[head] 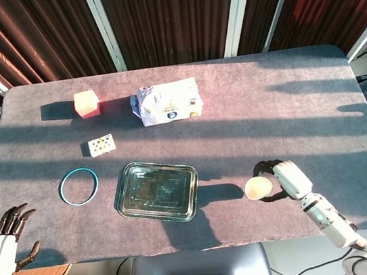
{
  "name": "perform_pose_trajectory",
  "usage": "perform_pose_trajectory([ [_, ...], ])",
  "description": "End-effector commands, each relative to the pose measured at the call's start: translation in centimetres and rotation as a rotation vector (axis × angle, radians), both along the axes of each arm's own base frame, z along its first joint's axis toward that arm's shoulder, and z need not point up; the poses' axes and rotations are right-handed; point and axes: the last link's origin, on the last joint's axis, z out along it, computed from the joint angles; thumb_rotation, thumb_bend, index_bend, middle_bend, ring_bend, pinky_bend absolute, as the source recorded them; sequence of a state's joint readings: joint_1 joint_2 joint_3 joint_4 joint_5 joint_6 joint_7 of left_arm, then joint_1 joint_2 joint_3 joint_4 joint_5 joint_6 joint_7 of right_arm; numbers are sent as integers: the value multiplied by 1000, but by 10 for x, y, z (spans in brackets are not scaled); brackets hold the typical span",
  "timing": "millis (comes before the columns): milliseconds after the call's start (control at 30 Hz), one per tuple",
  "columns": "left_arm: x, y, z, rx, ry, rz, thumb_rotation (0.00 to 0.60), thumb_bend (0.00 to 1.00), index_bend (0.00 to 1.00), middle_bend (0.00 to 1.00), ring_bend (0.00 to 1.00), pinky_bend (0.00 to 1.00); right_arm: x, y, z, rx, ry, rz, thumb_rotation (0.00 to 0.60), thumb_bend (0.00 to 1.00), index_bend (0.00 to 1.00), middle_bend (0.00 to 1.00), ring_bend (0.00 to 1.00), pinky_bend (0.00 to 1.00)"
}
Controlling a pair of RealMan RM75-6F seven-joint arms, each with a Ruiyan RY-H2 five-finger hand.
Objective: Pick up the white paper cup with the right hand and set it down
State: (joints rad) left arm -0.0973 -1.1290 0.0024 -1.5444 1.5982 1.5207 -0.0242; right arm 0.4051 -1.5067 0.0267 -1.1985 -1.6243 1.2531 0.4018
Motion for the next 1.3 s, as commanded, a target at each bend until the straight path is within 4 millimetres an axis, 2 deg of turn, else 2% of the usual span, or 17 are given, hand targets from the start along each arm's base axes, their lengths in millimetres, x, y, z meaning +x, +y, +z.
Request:
perform_pose_trajectory([
  [33,0,0,0,-1,1,0,600,295,220,113,98,294,4,6,13,-138,125,85,600,220,648,499,474,535],
  [167,1,0,-1,-4,3,-1,600,295,220,113,98,294,10,13,26,-289,423,178,600,220,646,499,474,535],
  [300,1,1,-2,-9,4,0,600,295,220,114,98,294,16,15,35,-346,742,244,600,223,644,499,459,533],
  [367,0,1,-2,-14,3,4,600,295,220,117,98,294,20,15,38,-348,854,226,600,223,641,499,430,524],
  [467,0,2,-2,-14,3,5,600,294,221,119,99,295,25,15,35,-295,916,194,600,224,633,499,413,510],
  [700,0,1,-1,-11,-1,3,600,295,221,120,99,295,19,7,21,-134,945,130,600,224,580,494,371,474],
  [833,0,1,-1,-11,-2,6,600,295,221,119,98,295,16,1,16,-70,898,111,600,224,519,445,318,442],
  [1033,0,1,-1,-13,0,1,600,295,221,119,99,295,13,-4,17,-62,829,105,600,224,299,203,118,362],
  [1133,0,1,-2,-16,3,0,600,295,221,119,99,295,10,-5,19,-63,794,99,600,223,205,112,58,346],
  [1233,0,1,-2,-14,3,0,600,295,221,119,99,295,4,-5,21,-51,771,79,600,224,159,79,51,340],
  [1300,0,1,-2,-14,2,1,600,295,221,119,99,295,-1,-6,22,-28,766,64,600,223,165,79,58,340],
])
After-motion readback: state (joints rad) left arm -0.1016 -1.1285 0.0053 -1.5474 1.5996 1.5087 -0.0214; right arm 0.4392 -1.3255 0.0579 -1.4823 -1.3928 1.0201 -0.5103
